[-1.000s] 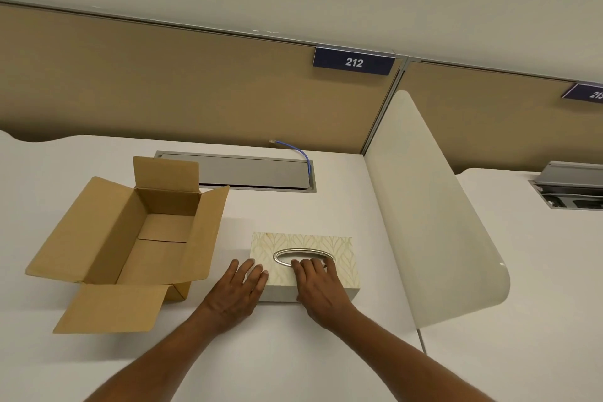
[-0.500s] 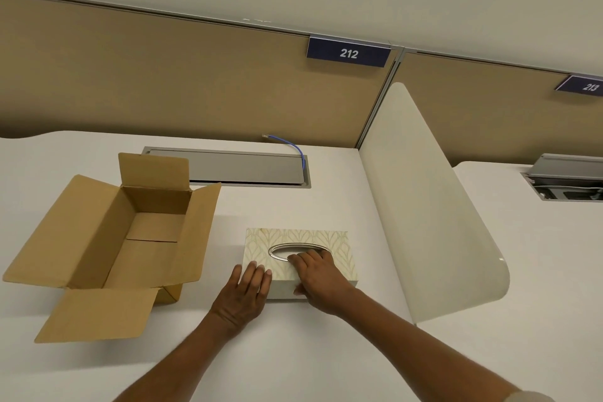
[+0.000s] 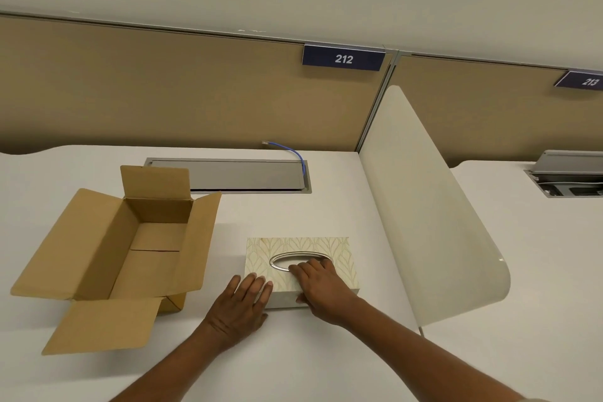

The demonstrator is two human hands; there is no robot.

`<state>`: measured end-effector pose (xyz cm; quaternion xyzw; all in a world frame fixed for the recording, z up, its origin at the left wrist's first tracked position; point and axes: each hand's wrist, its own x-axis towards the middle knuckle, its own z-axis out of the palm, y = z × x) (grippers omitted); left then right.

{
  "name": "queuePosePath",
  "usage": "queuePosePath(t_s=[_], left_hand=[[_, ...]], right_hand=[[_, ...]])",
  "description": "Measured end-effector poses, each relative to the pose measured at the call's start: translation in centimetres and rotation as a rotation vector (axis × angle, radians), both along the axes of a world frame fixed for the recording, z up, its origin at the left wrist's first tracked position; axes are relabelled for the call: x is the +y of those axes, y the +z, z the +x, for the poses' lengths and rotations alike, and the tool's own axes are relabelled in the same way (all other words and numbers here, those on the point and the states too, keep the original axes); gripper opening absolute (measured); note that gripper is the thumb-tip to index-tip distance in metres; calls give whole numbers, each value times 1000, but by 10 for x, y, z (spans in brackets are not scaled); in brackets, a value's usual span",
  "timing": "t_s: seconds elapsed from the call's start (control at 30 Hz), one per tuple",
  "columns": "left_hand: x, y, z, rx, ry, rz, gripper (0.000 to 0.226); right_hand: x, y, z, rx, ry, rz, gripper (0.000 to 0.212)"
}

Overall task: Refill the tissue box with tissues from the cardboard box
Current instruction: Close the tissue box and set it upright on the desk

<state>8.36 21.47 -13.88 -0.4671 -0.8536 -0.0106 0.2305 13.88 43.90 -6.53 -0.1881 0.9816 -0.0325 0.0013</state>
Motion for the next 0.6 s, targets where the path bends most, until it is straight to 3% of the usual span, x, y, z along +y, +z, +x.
queuePosePath(t_s=[0.07,0.33,0.6], left_hand=[[-2,6,2,-141,5,-77,70],[19,36,11,-505,189,-207,104],[20,33,20,-499,232,-273,101]], right_hand=[[0,0,1,17,6,8,61],[-7,-14,16,21,-45,97,64],[-14,-24,26,-44,-88,134,88]])
